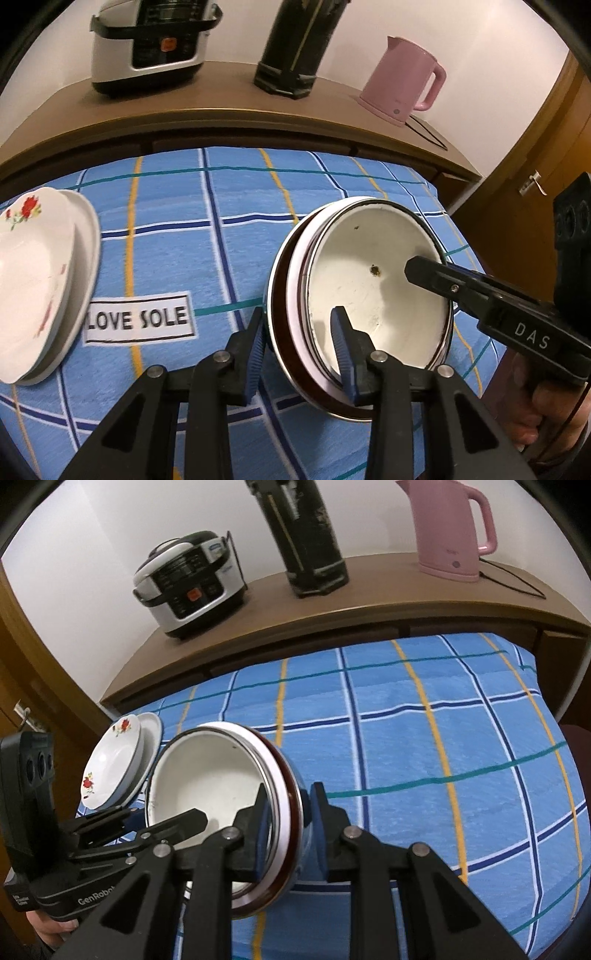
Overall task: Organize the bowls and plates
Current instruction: 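Carry the nested bowl stack over the red-flower plate stack with both tools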
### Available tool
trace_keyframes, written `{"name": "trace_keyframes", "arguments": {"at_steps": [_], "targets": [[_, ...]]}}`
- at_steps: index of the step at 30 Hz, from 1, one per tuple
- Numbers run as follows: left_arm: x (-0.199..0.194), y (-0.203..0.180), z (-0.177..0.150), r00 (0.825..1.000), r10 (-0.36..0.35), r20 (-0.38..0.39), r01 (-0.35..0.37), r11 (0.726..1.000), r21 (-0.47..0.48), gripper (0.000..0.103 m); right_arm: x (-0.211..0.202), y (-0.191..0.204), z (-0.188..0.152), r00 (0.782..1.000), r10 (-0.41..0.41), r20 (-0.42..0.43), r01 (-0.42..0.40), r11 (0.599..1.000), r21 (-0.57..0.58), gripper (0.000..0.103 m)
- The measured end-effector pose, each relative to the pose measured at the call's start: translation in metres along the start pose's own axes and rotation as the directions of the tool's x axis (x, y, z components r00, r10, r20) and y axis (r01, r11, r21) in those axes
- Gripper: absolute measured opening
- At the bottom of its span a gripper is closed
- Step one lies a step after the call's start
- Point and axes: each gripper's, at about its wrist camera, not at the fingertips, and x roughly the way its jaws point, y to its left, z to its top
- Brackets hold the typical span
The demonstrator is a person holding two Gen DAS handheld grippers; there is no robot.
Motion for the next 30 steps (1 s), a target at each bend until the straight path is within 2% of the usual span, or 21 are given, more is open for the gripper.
{"name": "trace_keyframes", "arguments": {"at_steps": [30], "targets": [[-0.063,0.042,-0.006,0.993,0.082,0.089,-0.077,0.995,-0.060,0.036,-0.001,0.070,0.011,0.998,0.061,0.010,-0.059,0.990,-0.126,0.021]]}}
